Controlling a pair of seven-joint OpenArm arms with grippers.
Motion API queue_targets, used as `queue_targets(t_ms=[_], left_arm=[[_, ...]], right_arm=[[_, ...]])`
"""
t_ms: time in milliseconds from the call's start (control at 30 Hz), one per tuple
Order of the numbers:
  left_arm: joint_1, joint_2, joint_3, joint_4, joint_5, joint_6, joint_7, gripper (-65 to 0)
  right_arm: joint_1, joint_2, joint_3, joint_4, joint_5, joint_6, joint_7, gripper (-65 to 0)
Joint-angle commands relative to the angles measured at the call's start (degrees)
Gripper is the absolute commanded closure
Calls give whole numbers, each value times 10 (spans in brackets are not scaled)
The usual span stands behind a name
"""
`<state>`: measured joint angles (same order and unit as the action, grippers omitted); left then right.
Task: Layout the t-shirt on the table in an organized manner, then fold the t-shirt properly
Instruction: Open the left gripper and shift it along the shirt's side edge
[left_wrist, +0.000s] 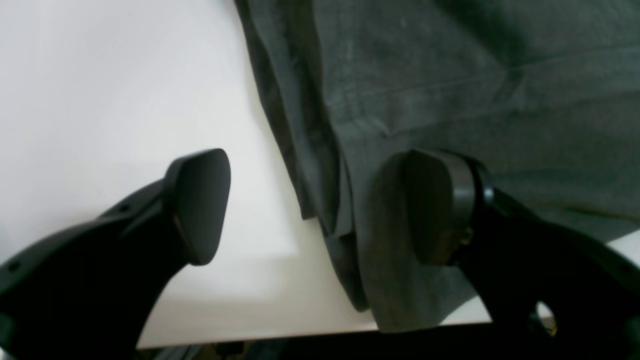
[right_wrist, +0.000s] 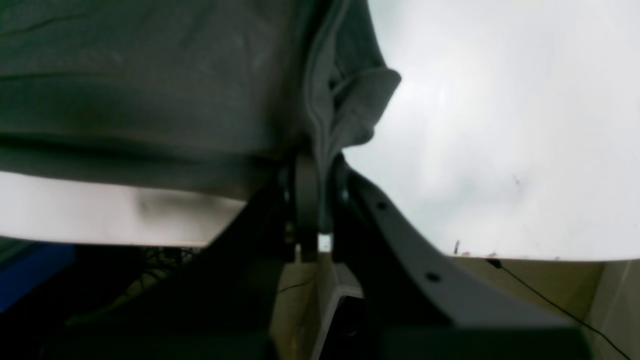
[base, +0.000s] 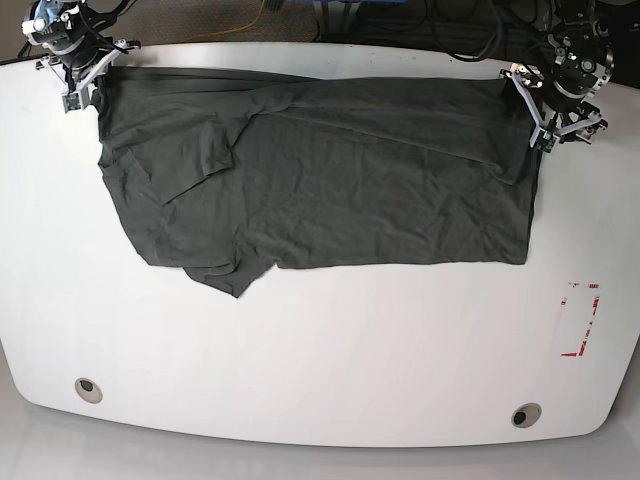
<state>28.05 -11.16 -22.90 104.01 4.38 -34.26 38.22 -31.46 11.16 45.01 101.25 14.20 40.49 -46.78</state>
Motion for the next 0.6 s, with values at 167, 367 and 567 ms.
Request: queue_targets(t_ms=[167, 367, 567], left_arm=[[-23, -11, -17, 14, 14, -10, 31, -524], [-66, -11, -13, 21, 13, -10, 31, -524], [-112, -10, 4, 21, 12, -11, 31, -524]], right_arm=[[-1, 10, 5, 11, 4, -5, 8, 0], [7, 10, 5, 11, 3, -5, 8, 0], [8, 10, 5, 11, 4, -5, 8, 0]])
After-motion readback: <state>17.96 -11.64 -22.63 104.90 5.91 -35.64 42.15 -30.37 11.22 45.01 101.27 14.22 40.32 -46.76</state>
